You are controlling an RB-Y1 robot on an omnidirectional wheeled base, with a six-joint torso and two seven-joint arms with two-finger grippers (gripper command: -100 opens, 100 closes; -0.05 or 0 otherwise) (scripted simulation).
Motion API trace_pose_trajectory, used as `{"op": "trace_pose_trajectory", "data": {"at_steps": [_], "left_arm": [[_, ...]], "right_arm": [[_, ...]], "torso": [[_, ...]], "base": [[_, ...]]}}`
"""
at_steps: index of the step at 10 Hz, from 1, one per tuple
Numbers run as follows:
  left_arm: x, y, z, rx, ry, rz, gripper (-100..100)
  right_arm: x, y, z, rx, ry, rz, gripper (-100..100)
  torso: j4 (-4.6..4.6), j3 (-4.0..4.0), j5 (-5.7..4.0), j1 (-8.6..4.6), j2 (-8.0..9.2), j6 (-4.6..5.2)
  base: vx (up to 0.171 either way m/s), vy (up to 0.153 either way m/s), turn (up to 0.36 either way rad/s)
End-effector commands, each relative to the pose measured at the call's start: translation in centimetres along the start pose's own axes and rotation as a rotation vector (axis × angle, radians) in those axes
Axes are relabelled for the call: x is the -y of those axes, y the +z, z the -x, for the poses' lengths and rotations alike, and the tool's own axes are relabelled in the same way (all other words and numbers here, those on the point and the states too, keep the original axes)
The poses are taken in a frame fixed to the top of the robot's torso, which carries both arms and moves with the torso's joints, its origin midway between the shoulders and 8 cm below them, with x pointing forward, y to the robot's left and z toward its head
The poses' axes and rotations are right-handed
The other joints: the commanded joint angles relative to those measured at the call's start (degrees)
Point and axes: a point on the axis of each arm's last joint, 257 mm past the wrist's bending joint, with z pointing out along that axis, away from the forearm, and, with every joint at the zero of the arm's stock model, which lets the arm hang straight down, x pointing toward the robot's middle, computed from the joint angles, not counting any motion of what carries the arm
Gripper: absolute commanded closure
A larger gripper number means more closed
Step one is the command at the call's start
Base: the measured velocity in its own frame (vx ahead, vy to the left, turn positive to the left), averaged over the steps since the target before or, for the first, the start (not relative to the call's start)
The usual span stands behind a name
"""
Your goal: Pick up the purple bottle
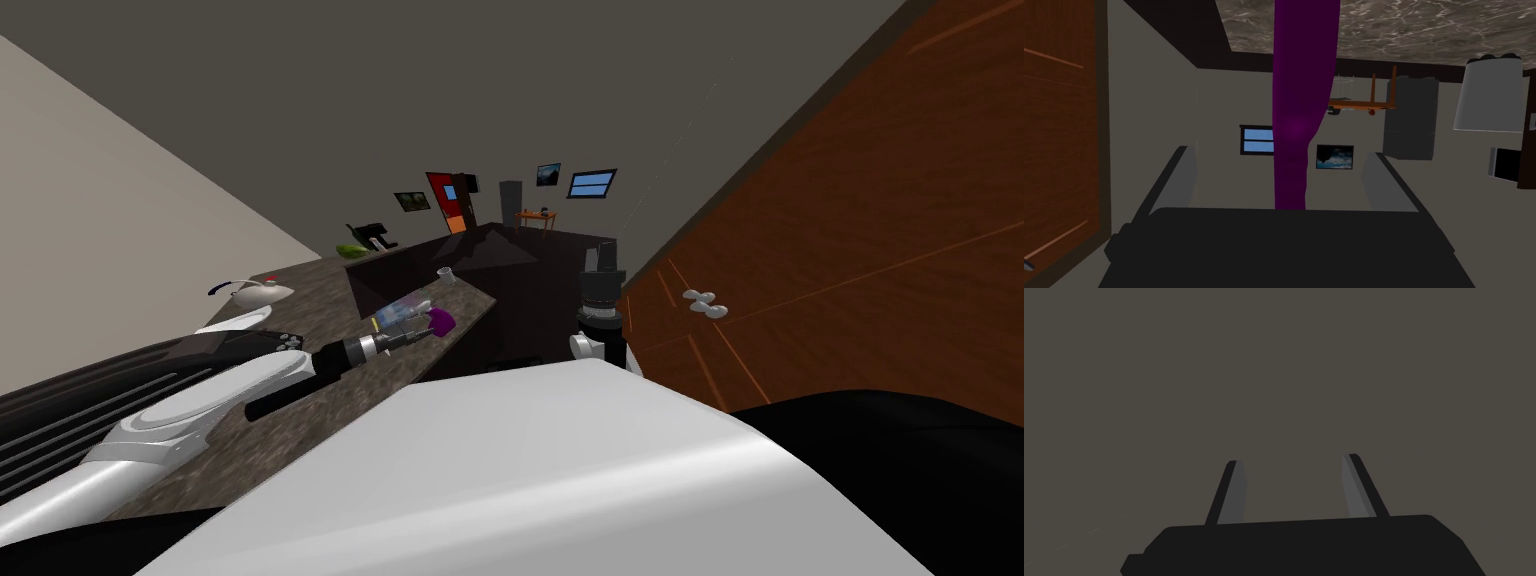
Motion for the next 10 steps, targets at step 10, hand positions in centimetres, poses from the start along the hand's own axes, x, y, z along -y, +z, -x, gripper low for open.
{"op": "trace_pose_trajectory", "data": {"at_steps": [10], "left_arm": [[-0.4,-2.4,-2.6,-0.221,0.048,-0.043,-100]], "right_arm": [[0.0,0.0,0.0,0.000,0.000,0.000,0]], "torso": [[-0.01,-0.03,0.00,-0.04,-0.04,0.01]], "base": [[0.032,-0.033,0.045]]}}
